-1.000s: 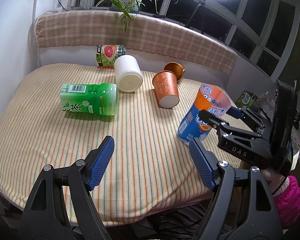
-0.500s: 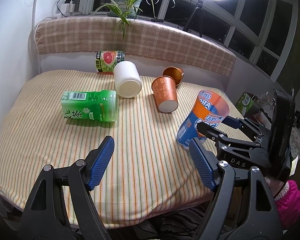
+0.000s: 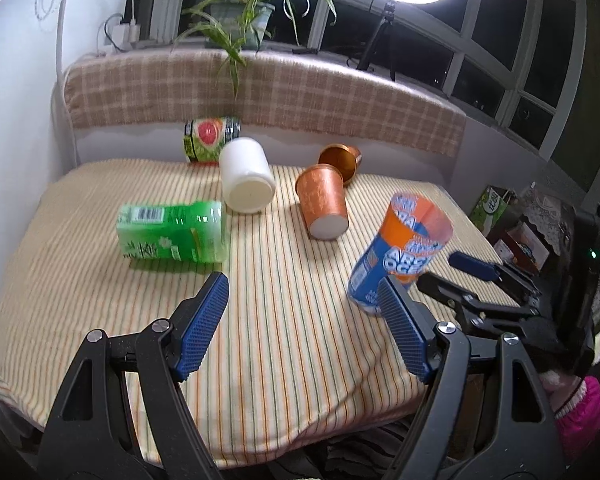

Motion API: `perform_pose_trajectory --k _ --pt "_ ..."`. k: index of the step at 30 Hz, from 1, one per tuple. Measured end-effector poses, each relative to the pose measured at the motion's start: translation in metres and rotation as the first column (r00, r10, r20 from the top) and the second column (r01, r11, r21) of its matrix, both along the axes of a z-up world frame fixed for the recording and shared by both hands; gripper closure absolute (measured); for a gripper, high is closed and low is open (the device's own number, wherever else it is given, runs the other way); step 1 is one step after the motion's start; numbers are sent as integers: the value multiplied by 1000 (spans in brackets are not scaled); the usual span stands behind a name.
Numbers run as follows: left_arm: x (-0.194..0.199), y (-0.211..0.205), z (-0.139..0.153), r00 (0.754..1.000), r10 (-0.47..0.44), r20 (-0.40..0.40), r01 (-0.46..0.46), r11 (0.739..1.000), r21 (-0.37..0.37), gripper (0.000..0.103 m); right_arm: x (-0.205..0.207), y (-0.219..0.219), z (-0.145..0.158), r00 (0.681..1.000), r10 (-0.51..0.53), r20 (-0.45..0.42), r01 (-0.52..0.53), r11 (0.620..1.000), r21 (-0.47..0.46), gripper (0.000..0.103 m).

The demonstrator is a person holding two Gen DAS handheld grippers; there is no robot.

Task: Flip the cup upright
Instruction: 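Pull the right tool back from the standing cup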

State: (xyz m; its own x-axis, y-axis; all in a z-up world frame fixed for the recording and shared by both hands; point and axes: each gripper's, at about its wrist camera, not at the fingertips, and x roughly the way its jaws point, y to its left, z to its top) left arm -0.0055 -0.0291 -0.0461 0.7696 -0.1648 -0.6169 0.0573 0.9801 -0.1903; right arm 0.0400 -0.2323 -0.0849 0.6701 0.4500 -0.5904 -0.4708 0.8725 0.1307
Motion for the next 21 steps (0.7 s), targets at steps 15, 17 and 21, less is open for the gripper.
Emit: perform_pose_trajectory --k 15,17,21 --pt "-2 1 33 980 67 188 -78 995 54 23 -24 -27 35 990 -118 72 111 990 90 36" --pt "-4 2 36 973 81 217 -96 993 61 23 -28 -27 39 987 -130 92 122 989 88 36" --pt "-9 2 42 956 109 271 -137 987 89 19 -33 -23 46 978 -154 138 145 987 72 35"
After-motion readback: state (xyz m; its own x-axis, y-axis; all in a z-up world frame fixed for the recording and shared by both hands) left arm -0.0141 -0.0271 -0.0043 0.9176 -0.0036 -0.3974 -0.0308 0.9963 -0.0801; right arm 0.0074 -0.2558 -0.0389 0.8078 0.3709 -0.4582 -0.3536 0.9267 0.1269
